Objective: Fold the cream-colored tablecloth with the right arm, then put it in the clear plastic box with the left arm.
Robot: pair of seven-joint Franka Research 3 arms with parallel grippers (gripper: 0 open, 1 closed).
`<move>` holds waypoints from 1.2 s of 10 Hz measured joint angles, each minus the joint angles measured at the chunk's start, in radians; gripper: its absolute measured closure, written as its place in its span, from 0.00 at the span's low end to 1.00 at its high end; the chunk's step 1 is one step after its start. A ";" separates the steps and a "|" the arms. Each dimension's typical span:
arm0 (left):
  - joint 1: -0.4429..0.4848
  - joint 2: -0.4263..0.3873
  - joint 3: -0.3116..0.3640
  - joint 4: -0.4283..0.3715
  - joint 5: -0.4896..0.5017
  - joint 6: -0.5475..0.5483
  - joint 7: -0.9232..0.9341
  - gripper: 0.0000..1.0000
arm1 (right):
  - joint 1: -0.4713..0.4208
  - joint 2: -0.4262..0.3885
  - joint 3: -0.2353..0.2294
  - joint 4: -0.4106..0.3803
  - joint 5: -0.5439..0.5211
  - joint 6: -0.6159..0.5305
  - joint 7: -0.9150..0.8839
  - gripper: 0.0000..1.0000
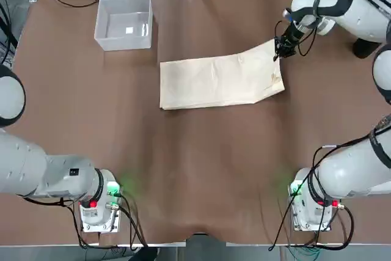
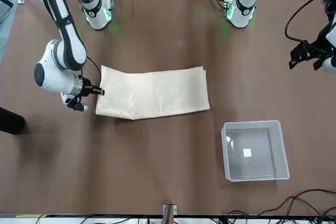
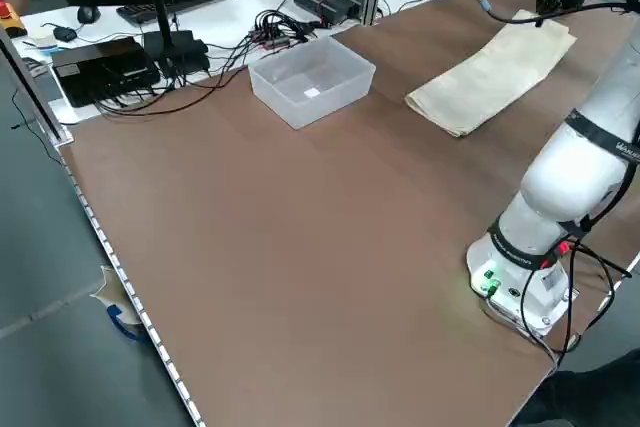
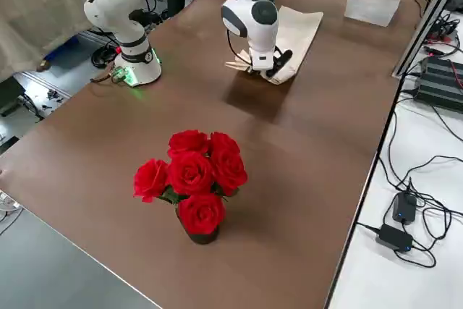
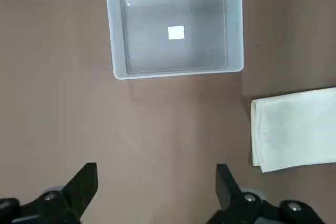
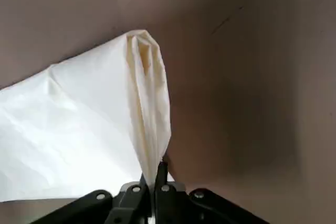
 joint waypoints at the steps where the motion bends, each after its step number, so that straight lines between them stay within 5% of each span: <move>1: 0.000 0.000 0.000 0.000 0.000 0.000 0.000 0.01 | 0.000 -0.021 0.000 0.000 0.000 -0.011 0.016 0.96; 12: 0.000 0.010 -0.001 0.000 0.000 0.000 0.000 0.01 | 0.029 -0.163 0.098 0.054 -0.009 -0.146 0.327 0.96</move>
